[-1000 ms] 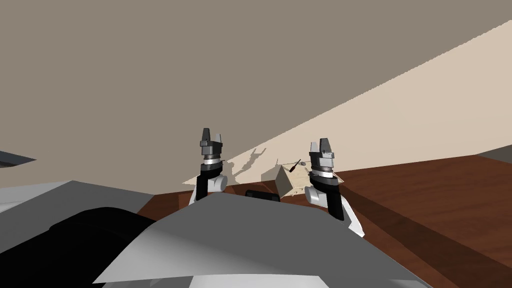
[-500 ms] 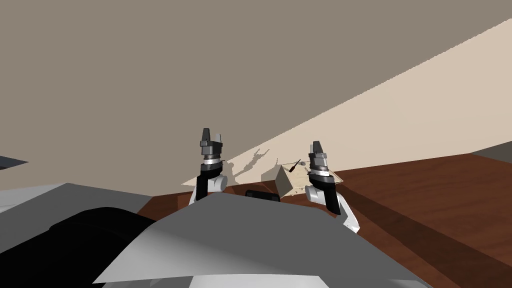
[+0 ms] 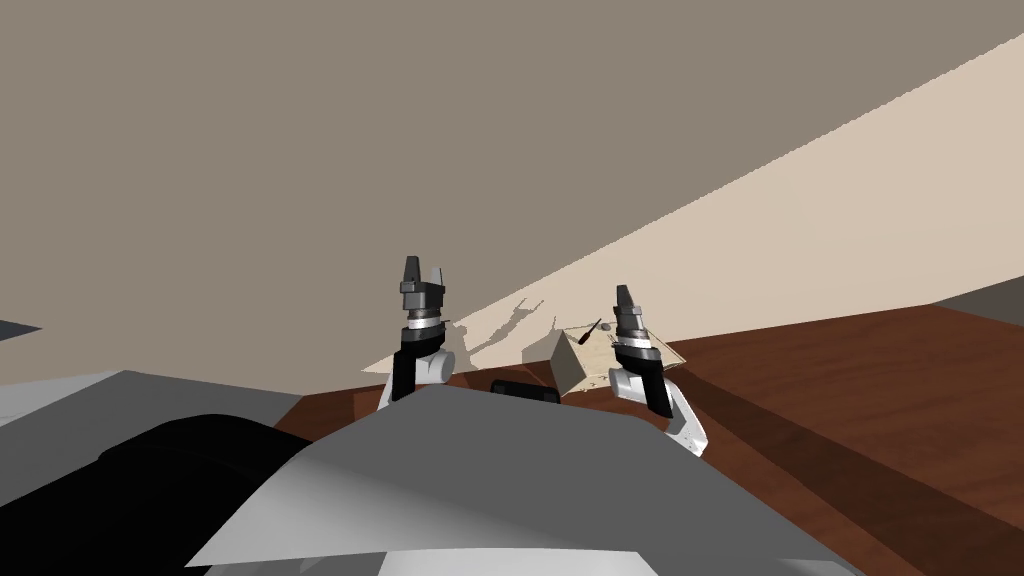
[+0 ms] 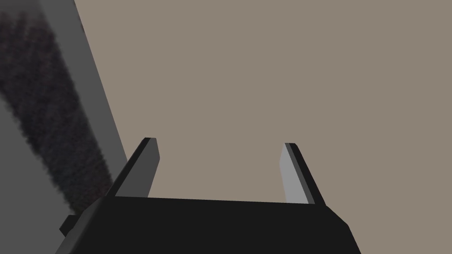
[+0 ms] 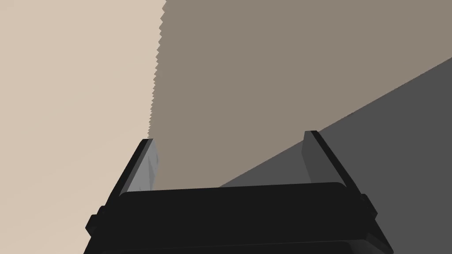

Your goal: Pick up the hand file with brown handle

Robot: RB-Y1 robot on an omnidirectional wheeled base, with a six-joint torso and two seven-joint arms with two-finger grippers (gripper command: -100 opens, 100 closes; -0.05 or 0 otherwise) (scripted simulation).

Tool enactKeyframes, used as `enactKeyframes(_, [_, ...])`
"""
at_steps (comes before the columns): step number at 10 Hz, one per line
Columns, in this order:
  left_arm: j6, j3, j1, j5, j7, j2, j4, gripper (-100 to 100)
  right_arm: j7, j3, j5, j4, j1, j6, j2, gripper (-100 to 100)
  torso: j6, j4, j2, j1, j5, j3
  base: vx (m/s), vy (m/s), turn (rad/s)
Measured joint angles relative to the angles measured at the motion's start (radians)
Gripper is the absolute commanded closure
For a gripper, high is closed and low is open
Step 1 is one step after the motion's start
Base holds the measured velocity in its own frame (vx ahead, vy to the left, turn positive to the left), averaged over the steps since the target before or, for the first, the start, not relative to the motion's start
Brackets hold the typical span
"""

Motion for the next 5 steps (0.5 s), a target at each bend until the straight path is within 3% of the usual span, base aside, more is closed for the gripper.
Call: enactKeyframes(5, [0.0, 0.0, 0.0, 0.0, 0.0, 0.0, 0.0, 0, 0.127, -0.023, 0.01, 0.126, -0.049, 0.001, -0.008, -100, 0.0, 0.0, 0.0, 0.001, 0.0, 0.0, 0.005, 0.015, -0.016])
